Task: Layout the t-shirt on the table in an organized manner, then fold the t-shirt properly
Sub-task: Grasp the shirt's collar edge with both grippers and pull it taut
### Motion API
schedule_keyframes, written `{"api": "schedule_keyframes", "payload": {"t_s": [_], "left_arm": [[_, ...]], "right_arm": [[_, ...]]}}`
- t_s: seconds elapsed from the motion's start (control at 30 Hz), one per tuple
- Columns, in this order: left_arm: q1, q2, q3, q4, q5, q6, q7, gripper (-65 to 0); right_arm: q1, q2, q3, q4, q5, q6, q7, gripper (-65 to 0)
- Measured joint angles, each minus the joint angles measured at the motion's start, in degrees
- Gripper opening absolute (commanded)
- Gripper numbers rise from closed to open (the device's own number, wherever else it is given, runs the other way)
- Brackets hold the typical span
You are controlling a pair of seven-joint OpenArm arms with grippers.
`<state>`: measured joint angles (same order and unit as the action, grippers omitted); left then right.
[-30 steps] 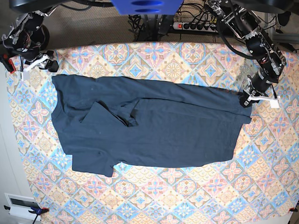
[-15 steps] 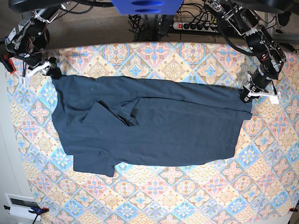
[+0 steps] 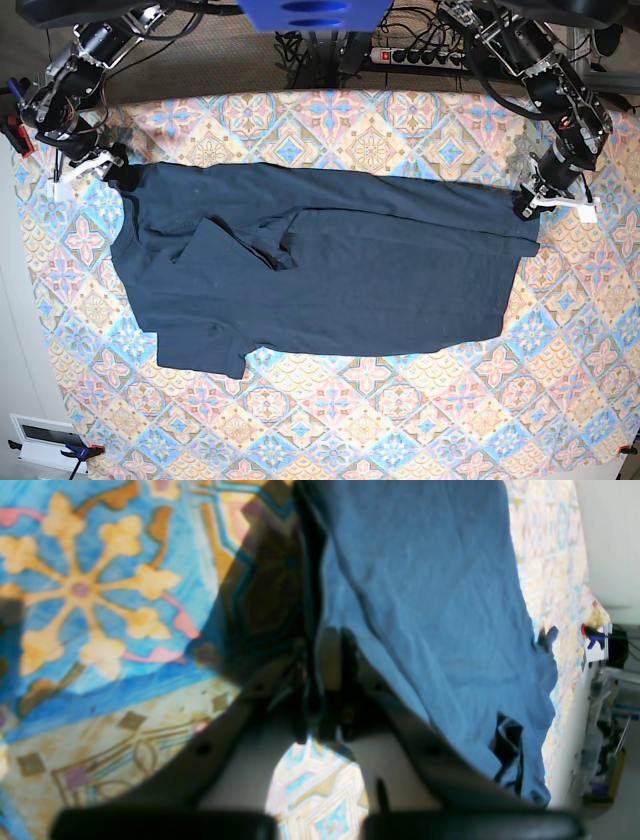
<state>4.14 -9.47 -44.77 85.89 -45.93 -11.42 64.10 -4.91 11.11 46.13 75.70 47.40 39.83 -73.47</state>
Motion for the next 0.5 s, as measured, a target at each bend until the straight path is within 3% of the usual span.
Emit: {"api": "schedule_keyframes", "payload": {"t_s": [0.13,0.2,0.33,0.5], "left_arm": [[1.38,0.00,-2.14,0.02,-0.17,-0.22,-0.09,-65.0],[2.45,-0.33,-2.21,0.02,0.02,-0.20,-0.04,-65.0],[5.22,-1.27,-2.10,2.49,-1.84,-2.82,0.00,-65.0],[8.37,-1.49,-4.92,4.07,-4.00,-2.97,0.44,-65.0]], "right_arm": [[-0.55,-0.11,0.00,0.00,-0.46,0.00,-0.81,-55.9],[-0.70,-0.20,0.00,0.00,-0.59,-0.02,-1.01,-61.1],[-1.68,-0.35,-0.13,2.60,-0.44,-0.04,-1.14,-60.0],[-7.80,-0.35,-0.26,8.85,2.49,-0.02,-1.97,-60.0]]}}
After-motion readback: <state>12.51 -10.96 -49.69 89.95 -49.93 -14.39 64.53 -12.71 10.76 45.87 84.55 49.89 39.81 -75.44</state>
